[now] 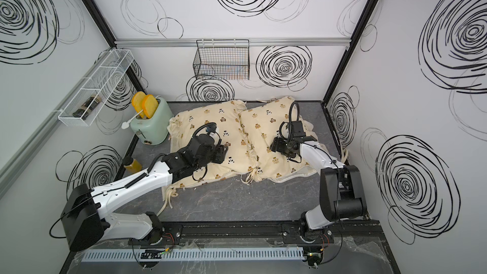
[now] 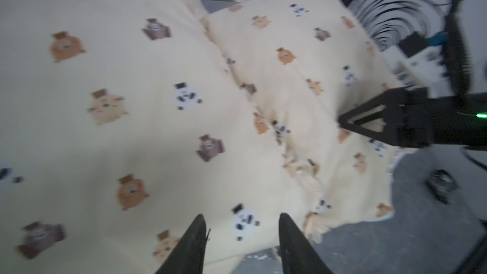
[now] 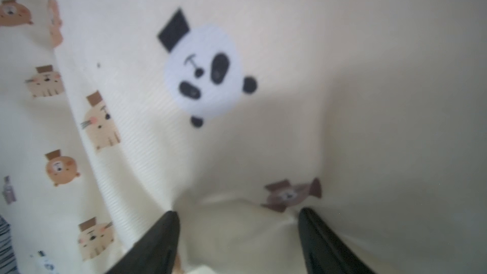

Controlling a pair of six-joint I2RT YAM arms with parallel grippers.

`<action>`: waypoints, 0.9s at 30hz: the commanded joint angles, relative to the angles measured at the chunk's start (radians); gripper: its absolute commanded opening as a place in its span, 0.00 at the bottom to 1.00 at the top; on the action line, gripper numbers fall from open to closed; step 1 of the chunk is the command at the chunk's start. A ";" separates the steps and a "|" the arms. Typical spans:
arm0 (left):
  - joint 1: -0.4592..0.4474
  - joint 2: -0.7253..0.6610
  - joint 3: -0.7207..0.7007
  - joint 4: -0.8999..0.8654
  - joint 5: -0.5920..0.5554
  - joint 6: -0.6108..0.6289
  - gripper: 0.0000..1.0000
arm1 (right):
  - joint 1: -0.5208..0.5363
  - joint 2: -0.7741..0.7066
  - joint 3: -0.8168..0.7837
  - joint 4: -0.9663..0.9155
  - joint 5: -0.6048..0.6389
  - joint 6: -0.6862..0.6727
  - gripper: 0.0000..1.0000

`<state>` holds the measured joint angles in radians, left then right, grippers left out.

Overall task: Zip up pillowcases
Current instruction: Move the pillowcase to the center of the board, then pick up the pillowcase from the center of the board.

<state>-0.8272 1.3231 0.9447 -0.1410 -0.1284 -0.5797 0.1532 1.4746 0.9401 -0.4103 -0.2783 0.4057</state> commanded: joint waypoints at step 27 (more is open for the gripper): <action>-0.210 0.661 -0.047 0.876 0.364 -0.827 0.89 | -0.104 -0.382 -0.053 -0.206 -0.254 -0.068 0.75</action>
<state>-1.0412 1.9610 0.8867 0.6563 0.2695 -1.3380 0.0544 1.1015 0.8970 -0.5926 -0.5110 0.3565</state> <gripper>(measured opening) 0.886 0.752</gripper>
